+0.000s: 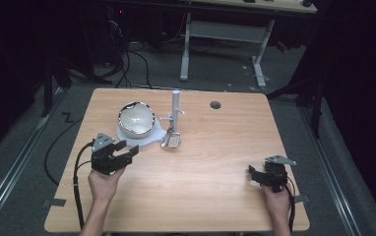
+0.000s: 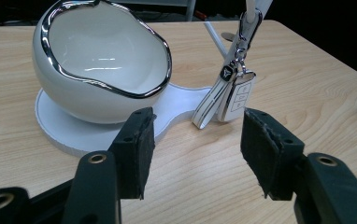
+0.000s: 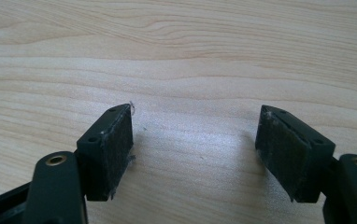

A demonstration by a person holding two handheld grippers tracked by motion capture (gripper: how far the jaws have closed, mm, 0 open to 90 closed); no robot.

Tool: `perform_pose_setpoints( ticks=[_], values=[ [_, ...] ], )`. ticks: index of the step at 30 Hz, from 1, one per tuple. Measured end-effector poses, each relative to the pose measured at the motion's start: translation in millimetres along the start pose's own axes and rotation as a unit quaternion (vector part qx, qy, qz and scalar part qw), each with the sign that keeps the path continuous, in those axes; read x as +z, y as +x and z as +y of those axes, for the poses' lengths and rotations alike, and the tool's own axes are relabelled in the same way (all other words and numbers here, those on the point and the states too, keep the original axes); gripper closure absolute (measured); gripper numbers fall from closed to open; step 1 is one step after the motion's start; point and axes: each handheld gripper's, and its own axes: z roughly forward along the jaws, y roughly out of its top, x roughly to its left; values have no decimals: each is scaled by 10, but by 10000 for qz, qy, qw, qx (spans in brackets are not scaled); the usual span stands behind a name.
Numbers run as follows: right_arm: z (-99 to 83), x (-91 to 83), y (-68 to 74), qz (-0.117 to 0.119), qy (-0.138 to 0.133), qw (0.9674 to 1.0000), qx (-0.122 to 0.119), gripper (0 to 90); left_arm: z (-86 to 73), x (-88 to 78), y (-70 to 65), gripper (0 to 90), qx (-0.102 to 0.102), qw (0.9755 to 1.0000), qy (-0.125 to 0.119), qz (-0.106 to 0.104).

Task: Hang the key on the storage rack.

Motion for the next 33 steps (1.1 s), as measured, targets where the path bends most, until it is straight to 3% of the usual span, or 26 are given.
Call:
perform_pose_setpoints(
  ticks=[33],
  values=[
    [0, 0, 0, -1, 0, 10000, 3, 279, -150, -149, 83, 414, -104, 9998, 40, 183]
  ],
)
